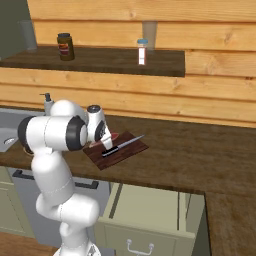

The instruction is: Pick up the knife from the drawer and place it on the cutting board. Then place the meat from the plate to the cutting board.

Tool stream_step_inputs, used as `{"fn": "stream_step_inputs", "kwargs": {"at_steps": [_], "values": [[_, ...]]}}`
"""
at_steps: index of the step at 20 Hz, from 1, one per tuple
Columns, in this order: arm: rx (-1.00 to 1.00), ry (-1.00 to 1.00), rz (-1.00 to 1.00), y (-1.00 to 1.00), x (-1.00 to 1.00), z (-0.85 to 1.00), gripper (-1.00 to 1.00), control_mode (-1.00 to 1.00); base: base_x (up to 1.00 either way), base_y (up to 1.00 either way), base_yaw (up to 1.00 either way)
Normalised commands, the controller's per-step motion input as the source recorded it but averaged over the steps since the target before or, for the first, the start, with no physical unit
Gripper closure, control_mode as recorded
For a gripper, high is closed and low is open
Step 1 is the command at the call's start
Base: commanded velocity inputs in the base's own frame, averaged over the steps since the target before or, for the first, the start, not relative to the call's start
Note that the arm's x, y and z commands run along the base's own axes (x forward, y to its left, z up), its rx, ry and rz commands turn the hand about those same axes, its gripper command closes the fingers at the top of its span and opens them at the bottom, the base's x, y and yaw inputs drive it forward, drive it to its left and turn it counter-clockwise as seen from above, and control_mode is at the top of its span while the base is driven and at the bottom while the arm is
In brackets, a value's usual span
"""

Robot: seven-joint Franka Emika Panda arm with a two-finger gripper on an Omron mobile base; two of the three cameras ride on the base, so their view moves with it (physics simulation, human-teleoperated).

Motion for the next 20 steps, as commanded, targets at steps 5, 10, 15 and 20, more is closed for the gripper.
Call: {"fn": "stream_step_inputs", "kwargs": {"at_steps": [5, 10, 15, 20], "values": [[0.00, 0.01, 0.00, 0.00, 0.19, -0.06, -1.00, -1.00, 0.00, 0.00, 0.00], [0.00, 0.01, 0.00, 0.00, 0.13, -0.02, -1.00, -1.00, 0.00, 0.00, 0.00], [0.00, 0.00, 0.02, 0.00, -0.10, 0.00, -1.00, -1.00, 0.00, 0.00, 0.00], [0.00, -0.02, 0.12, -0.04, -0.20, 0.27, -1.00, -1.00, 0.00, 0.00, 0.00]]}}
